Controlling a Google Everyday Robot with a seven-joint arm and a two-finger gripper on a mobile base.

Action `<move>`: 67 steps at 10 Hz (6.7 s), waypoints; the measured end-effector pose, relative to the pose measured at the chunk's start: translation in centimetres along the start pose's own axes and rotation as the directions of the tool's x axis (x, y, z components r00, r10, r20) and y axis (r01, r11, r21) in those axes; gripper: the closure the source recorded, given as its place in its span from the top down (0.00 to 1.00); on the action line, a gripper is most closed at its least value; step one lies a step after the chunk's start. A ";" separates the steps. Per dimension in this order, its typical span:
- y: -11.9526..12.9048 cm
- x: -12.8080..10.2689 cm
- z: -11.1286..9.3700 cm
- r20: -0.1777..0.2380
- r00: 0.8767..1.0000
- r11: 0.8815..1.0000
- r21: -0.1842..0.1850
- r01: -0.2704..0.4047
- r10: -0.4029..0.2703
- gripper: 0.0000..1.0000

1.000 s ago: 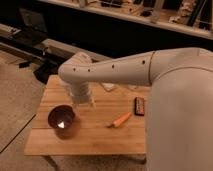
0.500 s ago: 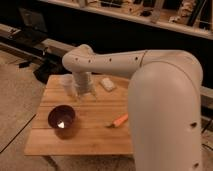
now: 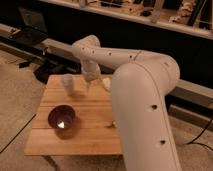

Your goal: Place the white sponge in the ceramic cup

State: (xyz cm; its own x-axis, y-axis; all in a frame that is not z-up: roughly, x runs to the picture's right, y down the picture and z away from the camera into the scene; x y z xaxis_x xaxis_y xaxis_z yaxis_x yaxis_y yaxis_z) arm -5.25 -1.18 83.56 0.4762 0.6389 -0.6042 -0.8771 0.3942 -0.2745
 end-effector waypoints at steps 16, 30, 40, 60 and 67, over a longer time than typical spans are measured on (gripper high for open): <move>-10.3 -7.0 10.6 -0.056 0.997 0.999 0.006 0.053 -0.053 0.65; -12.7 -7.6 13.3 -0.066 0.996 0.998 0.024 0.057 -0.055 0.65; -12.2 -7.7 13.7 -0.077 0.995 0.997 0.027 0.066 -0.063 0.05; -8.5 -10.2 5.0 -0.058 0.991 0.989 0.072 0.128 -0.124 0.00; -8.2 -10.3 5.0 -0.058 0.990 0.988 0.072 0.133 -0.129 0.00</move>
State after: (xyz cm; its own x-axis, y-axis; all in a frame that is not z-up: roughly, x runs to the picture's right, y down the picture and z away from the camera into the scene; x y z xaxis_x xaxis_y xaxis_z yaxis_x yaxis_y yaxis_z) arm -2.70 -7.73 95.77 0.5811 0.5432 -0.6060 -0.7990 0.5224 -0.2979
